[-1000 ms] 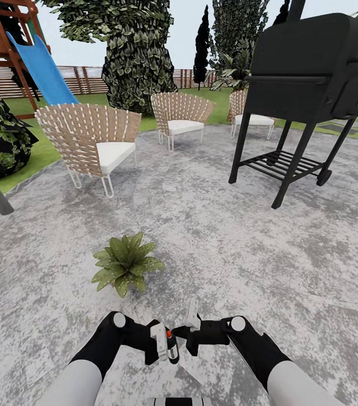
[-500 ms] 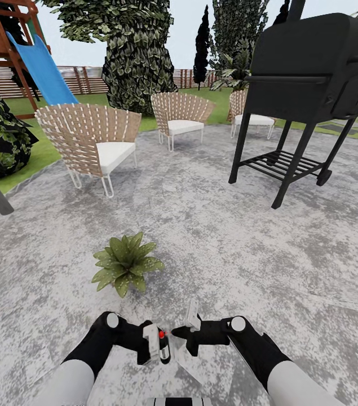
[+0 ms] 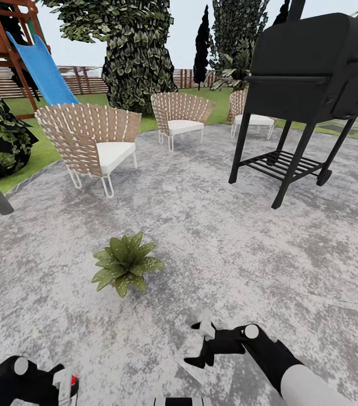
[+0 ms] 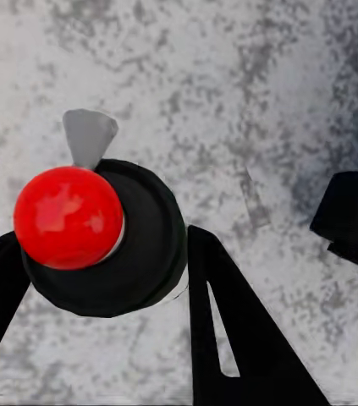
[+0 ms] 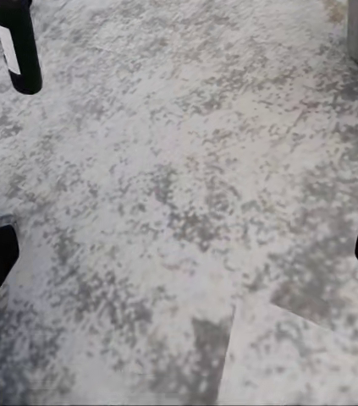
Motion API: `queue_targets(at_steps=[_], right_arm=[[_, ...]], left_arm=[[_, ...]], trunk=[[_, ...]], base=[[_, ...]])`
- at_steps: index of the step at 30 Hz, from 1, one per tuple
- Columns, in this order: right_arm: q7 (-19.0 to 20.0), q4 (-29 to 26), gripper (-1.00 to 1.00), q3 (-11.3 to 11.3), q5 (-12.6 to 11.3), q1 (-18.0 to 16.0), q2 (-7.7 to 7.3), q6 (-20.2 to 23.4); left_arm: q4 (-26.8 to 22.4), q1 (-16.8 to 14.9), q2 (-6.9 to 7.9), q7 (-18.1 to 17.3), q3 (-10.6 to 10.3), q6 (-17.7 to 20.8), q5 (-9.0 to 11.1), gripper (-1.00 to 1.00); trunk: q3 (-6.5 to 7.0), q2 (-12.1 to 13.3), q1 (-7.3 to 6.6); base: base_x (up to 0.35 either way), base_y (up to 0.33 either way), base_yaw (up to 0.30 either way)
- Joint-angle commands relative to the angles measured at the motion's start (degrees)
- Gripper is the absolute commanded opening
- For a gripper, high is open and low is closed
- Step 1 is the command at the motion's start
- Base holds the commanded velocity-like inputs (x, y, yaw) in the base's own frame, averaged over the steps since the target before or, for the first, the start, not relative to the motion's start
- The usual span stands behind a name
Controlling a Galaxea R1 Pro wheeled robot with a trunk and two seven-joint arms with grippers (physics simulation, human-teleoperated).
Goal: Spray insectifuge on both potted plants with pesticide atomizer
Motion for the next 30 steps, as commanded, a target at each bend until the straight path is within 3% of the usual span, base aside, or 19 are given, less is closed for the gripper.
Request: queue_targets(at_steps=[1,2,4,6,7,8,10,12,13,14,15,17,20,25,30], right_arm=[[-1.43,2.31,1.00,-0.03,0.29,-0.03,-0.61,-0.47],[-5.54,5.49,1.00,-0.17,0.13,-0.03,-1.57,-0.56],[-23.07,13.39,1.00,-0.83,-0.09,-0.03,-2.59,-1.35],[-39.59,20.08,1.00,-1.17,-0.47,0.02,-2.67,-3.70],[-47.59,23.84,1.00,-1.29,-1.96,0.12,-2.65,-6.98],[-51.95,25.50,1.00,-1.35,-4.51,0.64,-2.68,-9.93],[-57.33,26.76,1.00,-1.39,-13.57,3.68,-2.75,-14.41],[-59.16,27.12,1.00,-1.34,-23.28,6.20,-3.00,-17.85],[-59.39,27.16,1.00,-1.33,-25.85,6.94,-3.05,-19.06],[-59.85,27.22,1.00,-1.33,-29.67,8.23,-3.24,-21.39],[-60.10,27.24,1.00,-1.32,-31.44,8.86,-3.39,-22.57],[-60.40,27.24,1.00,-1.32,-32.89,9.37,-3.77,-23.41],[-60.50,27.25,1.00,-1.26,-33.38,9.63,-3.77,-23.64],[-60.36,27.27,1.00,-1.09,-33.14,9.64,-3.22,-23.65],[-60.16,27.42,1.00,-1.06,-32.93,10.33,-1.18,-23.24]], left_arm=[[0.06,0.52,0.17,1.79,1.45,-0.55,-0.41,-1.00],[0.67,0.79,0.24,4.35,3.77,-0.55,-0.33,-1.00],[3.98,1.02,-0.36,10.84,13.20,-0.57,0.92,-1.00],[7.15,1.07,-1.54,17.16,21.17,-0.59,5.41,-1.00],[9.41,1.10,-1.93,21.74,25.27,-0.63,9.63,-1.00],[11.12,1.12,-2.08,25.28,27.64,-0.75,13.11,-1.00],[14.35,1.16,-2.16,32.21,30.17,-4.14,19.53,-1.00],[18.00,1.24,-2.05,39.34,31.16,-9.46,24.05,-1.00],[19.24,1.43,-2.02,41.89,31.37,-10.78,25.30,-1.00],[20.73,2.15,-1.99,46.60,31.62,-12.81,27.77,-1.00],[21.34,2.63,-1.98,48.90,31.71,-14.19,29.47,-1.00],[21.90,3.55,-1.92,50.79,31.77,-15.89,31.93,-1.00],[22.29,4.62,-2.01,51.44,31.72,-16.49,33.20,-1.00],[24.55,4.76,-2.17,51.46,31.51,-16.60,33.17,-1.00],[24.81,4.77,-2.31,51.47,31.56,-16.61,33.36,-1.00]], trunk=[[-0.04,-0.02,-0.01],[-0.04,-0.02,-0.01],[-0.04,-0.02,-0.01],[-0.04,-0.02,-0.01],[-0.04,-0.02,-0.01],[-0.04,-0.02,-0.01],[-0.04,-0.02,-0.01],[-0.04,-0.02,-0.01],[-0.04,-0.02,-0.01],[-0.04,-0.02,-0.01],[-0.04,-0.02,-0.01],[-0.04,-0.02,-0.01],[-0.04,-0.02,-0.01],[-0.04,-0.02,-0.01],[-0.04,-0.02,-0.01]], base=[[0.000,0.000,0.000],[0.000,0.000,0.000],[0.000,0.000,0.000],[0.000,0.000,0.000],[0.000,0.000,0.000],[0.000,0.000,0.000],[0.000,0.000,0.000],[0.000,0.000,0.000],[0.000,0.000,0.000],[0.000,0.000,0.000],[0.000,0.000,0.000],[0.000,0.000,0.000],[0.000,0.000,0.000],[0.000,0.000,0.000],[0.000,0.000,0.000]])
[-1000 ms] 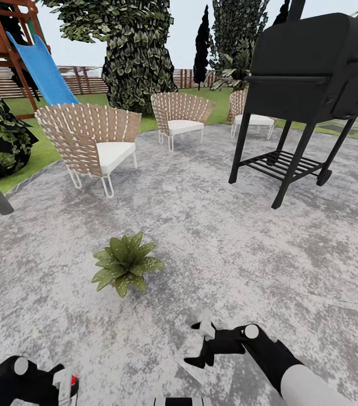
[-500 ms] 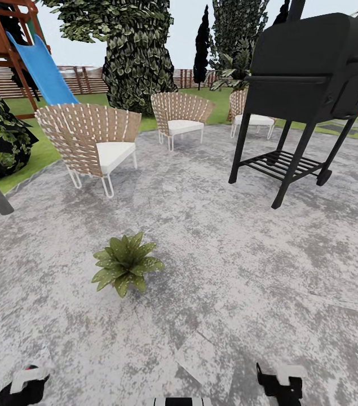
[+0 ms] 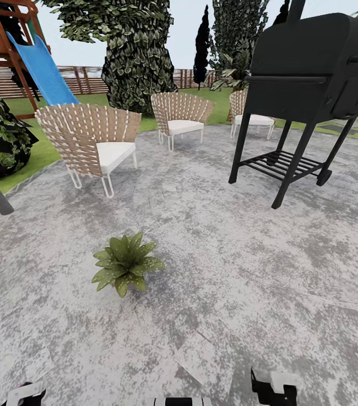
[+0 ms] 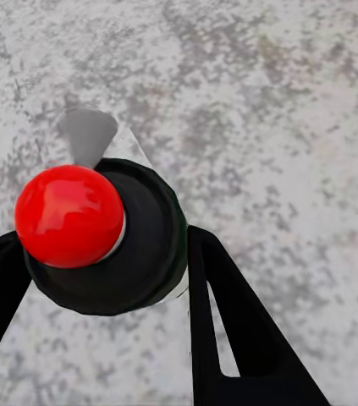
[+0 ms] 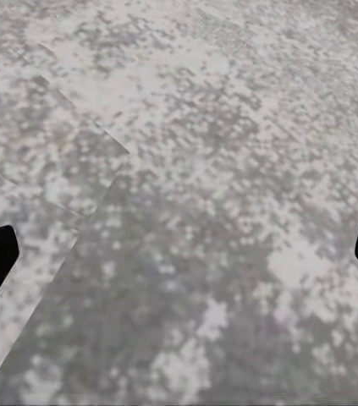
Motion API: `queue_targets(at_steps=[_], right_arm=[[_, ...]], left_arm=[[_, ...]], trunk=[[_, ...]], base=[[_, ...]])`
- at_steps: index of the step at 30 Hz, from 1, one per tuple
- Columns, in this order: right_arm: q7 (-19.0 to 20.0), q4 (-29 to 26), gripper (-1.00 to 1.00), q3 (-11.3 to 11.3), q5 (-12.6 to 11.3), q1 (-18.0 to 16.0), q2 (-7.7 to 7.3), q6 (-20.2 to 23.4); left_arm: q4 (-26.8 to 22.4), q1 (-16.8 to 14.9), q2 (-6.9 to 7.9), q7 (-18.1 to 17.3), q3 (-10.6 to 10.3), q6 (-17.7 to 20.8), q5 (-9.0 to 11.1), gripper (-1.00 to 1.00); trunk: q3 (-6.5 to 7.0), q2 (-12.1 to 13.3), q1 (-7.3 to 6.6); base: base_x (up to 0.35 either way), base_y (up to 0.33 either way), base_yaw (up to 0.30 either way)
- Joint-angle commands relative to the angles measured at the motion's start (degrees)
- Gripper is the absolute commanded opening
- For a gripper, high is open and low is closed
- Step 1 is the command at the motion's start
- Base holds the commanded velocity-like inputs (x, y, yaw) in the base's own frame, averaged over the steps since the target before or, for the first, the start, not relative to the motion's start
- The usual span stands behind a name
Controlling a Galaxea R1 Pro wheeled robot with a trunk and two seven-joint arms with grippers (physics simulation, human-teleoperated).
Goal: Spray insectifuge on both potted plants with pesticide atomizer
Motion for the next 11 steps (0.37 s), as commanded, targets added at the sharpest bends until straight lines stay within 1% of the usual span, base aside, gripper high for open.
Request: queue_targets(at_steps=[1,5,11], right_arm=[[-0.36,-0.01,1.00,0.50,-0.15,0.38,0.15,-0.04],[-0.36,-0.01,1.00,0.50,-0.13,1.06,0.17,-0.03],[-0.36,-0.01,1.00,0.50,-0.13,1.15,0.20,-0.03]], left_arm=[[0.17,-0.04,-0.17,-0.40,0.57,-0.13,-0.18,-1.00],[0.62,-0.04,-0.36,-0.40,0.59,-0.13,-0.25,-1.00],[1.92,-0.04,-0.46,-0.40,0.56,-0.05,-0.35,-1.00]], trunk=[[-0.04,-0.02,-0.01],[-0.04,-0.02,-0.01],[-0.04,-0.02,-0.01]], base=[[0.000,0.000,0.000],[0.000,0.000,0.000],[0.000,0.000,0.000]])
